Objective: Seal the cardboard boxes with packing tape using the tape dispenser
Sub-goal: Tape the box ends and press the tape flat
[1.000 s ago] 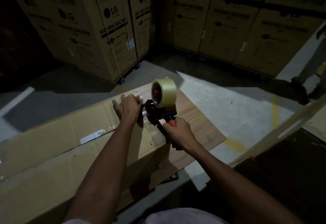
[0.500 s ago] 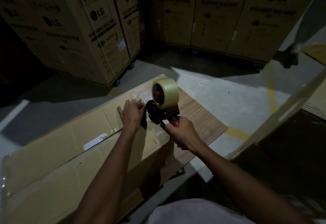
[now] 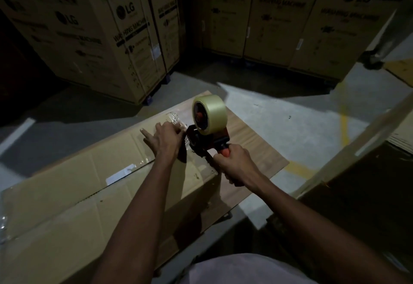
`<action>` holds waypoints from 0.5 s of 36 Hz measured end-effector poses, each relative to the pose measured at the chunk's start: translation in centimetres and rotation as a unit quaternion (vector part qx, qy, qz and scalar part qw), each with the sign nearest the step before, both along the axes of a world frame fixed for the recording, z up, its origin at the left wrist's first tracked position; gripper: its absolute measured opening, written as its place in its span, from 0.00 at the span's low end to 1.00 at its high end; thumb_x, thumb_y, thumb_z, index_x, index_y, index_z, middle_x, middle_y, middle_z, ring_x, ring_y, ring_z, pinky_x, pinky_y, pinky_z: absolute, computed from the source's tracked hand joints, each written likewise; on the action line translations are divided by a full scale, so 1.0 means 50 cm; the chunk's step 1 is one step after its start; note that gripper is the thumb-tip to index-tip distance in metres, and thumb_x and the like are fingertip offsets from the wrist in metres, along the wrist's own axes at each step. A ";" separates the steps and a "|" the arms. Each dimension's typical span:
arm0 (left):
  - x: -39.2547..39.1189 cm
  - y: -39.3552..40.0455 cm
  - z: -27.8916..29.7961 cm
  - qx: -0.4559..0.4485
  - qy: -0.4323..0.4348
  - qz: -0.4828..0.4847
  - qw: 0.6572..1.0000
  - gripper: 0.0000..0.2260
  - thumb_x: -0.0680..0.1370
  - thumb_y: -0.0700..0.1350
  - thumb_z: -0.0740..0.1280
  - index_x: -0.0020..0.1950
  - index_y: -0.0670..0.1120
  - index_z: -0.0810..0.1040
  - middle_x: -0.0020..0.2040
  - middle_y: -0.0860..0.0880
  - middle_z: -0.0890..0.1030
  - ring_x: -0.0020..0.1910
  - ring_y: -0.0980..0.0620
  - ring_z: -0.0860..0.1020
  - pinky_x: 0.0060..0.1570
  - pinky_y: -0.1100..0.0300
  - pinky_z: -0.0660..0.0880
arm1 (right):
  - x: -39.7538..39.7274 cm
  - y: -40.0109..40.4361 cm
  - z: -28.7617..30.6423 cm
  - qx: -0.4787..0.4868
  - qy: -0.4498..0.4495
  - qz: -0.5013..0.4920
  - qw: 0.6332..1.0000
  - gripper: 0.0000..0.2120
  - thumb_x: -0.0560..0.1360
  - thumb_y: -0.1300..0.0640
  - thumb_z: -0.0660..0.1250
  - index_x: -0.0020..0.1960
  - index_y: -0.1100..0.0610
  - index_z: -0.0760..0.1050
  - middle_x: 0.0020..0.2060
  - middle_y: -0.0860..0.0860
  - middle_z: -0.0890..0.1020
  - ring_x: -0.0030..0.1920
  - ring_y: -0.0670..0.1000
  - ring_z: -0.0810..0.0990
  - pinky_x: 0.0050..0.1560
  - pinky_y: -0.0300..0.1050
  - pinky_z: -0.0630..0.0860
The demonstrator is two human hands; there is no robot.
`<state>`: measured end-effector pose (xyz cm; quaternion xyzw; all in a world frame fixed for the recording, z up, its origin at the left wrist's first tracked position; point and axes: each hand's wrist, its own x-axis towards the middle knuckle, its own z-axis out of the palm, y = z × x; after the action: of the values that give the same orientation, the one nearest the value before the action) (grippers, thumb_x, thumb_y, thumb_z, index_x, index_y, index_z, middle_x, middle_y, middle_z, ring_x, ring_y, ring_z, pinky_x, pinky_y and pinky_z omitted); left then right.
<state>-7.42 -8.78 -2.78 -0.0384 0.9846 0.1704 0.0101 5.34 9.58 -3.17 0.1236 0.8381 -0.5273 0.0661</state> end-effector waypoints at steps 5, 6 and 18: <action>0.005 0.001 0.005 0.003 -0.013 0.002 1.000 0.16 0.80 0.60 0.66 0.58 0.52 0.84 0.58 0.44 0.82 0.70 0.46 0.73 0.76 0.32 0.41 | 0.034 0.015 -0.018 -0.033 -0.008 -0.015 0.999 0.17 0.65 0.39 0.66 0.45 0.50 0.75 0.27 0.49 0.80 0.23 0.46 0.76 0.24 0.44 0.75; 0.006 0.002 0.004 0.003 -0.010 0.001 1.000 0.15 0.80 0.60 0.66 0.58 0.52 0.84 0.58 0.44 0.82 0.69 0.46 0.73 0.76 0.32 0.41 | 0.038 0.015 -0.020 -0.042 -0.009 -0.019 0.999 0.17 0.65 0.39 0.66 0.46 0.50 0.75 0.27 0.48 0.79 0.23 0.47 0.76 0.25 0.45 0.75; 0.049 0.024 -0.011 0.053 0.016 -0.044 0.997 0.11 0.82 0.52 0.66 0.58 0.50 0.86 0.66 0.43 0.80 0.80 0.45 0.60 0.75 0.31 0.40 | 0.046 0.002 -0.031 -0.073 -0.017 -0.052 0.996 0.18 0.65 0.39 0.66 0.45 0.52 0.76 0.25 0.49 0.78 0.23 0.50 0.75 0.24 0.46 0.74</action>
<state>-4.96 -7.60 -3.32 0.0081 0.9749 0.2226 0.0040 7.66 9.69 -4.71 0.1707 0.7888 -0.5872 0.0620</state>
